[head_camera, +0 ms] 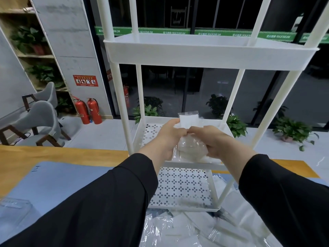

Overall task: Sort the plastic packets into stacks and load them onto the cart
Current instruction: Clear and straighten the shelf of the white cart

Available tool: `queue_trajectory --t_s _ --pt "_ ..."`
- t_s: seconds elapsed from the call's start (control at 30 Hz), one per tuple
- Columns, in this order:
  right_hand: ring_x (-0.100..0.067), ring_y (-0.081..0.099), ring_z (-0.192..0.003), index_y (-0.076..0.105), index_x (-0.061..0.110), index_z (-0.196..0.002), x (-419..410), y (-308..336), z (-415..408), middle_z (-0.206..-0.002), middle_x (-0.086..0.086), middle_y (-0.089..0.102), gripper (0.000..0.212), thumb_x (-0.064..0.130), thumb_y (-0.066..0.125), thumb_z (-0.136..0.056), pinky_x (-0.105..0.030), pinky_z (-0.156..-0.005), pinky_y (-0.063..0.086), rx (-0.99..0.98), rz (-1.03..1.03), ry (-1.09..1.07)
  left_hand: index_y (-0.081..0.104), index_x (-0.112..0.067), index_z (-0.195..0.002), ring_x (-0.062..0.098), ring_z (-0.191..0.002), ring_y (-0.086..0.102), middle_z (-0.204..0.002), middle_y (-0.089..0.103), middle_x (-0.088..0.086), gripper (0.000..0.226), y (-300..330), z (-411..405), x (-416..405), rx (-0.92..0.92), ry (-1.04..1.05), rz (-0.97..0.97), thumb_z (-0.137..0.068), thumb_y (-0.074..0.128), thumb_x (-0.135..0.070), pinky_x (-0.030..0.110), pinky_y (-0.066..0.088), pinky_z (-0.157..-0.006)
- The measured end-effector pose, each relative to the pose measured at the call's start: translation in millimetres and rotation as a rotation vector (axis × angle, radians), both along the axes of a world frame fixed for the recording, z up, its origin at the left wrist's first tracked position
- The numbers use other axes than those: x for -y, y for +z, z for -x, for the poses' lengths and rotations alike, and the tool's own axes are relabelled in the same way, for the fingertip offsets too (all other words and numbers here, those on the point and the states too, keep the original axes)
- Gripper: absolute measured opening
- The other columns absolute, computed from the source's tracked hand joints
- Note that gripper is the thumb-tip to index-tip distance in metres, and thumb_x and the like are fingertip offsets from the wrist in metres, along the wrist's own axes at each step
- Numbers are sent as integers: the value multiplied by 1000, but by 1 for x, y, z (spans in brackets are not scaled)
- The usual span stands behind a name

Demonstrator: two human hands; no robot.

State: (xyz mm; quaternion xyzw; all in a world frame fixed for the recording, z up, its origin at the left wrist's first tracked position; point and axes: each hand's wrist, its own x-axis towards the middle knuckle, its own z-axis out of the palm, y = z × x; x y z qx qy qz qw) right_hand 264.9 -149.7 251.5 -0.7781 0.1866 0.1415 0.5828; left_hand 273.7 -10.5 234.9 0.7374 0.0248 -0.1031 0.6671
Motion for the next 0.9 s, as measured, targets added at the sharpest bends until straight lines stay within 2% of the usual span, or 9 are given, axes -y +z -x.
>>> queue_trajectory --t_s 0.1,0.2,0.3,0.37,0.43,0.53,0.6,0.77,0.9 --pt "-21 35 -47 68 10 -88 2 19 15 -59 -4 39 34 40 78 -76 -30 -46 31 22 4 -3 52 -29 -144 24 -119 57 -137 61 5 58 17 3 3 117 -51 -144 -89 58 -16 38 47 -101" --pt "-27 61 -59 70 3 -100 3 33 13 -71 -8 65 25 23 76 -85 -32 -54 50 155 -99 -89 50 -25 -149 13 -122 52 -141 54 -3 54 43 7 2 314 -49 -260 -96 58 -14 23 39 -92" --pt "-30 72 -79 67 4 -102 7 52 13 -91 -12 73 27 22 78 -84 -45 -68 63 260 -49 -212 58 -20 -139 12 -107 58 -123 61 -4 39 61 7 -10 405 8 -229 -99 56 -18 17 42 -83" --pt "-28 66 -81 62 7 -101 13 63 16 -92 -11 67 30 28 77 -85 -43 -74 61 269 55 -253 62 -16 -120 12 -84 52 -101 55 -2 22 59 8 -26 352 55 -208 -102 50 -12 15 43 -69" --pt "-23 61 -77 62 7 -103 20 70 21 -90 -8 63 30 28 77 -87 -37 -71 57 277 94 -280 60 -16 -118 18 -78 51 -102 55 3 18 54 8 -44 305 14 -517 -102 51 -14 24 43 -68" --pt "-28 65 -84 63 7 -112 27 66 27 -99 -11 67 40 27 80 -82 -34 -63 55 251 79 -282 48 -21 -145 27 -101 62 -135 58 7 52 37 18 -57 118 -358 -1117 -97 63 -33 32 51 -83" --pt "-26 64 -80 64 7 -109 30 60 30 -100 -13 70 38 27 80 -82 -32 -62 52 239 86 -255 43 -20 -150 27 -108 60 -141 53 6 71 33 21 -56 93 -516 -1312 -90 71 -46 37 53 -90" --pt "-26 56 -77 60 9 -105 30 44 35 -92 -14 63 35 26 79 -80 -49 -71 57 196 86 -197 36 -22 -151 31 -116 57 -141 51 5 91 35 0 -51 80 -655 -1535 -79 75 -64 49 52 -98" --pt "-26 55 -75 58 9 -102 30 32 37 -85 -13 60 32 23 79 -82 -40 -65 47 200 69 -185 35 -21 -151 32 -114 59 -138 56 3 107 33 -12 -52 23 -679 -1562 -68 76 -75 49 53 -96"
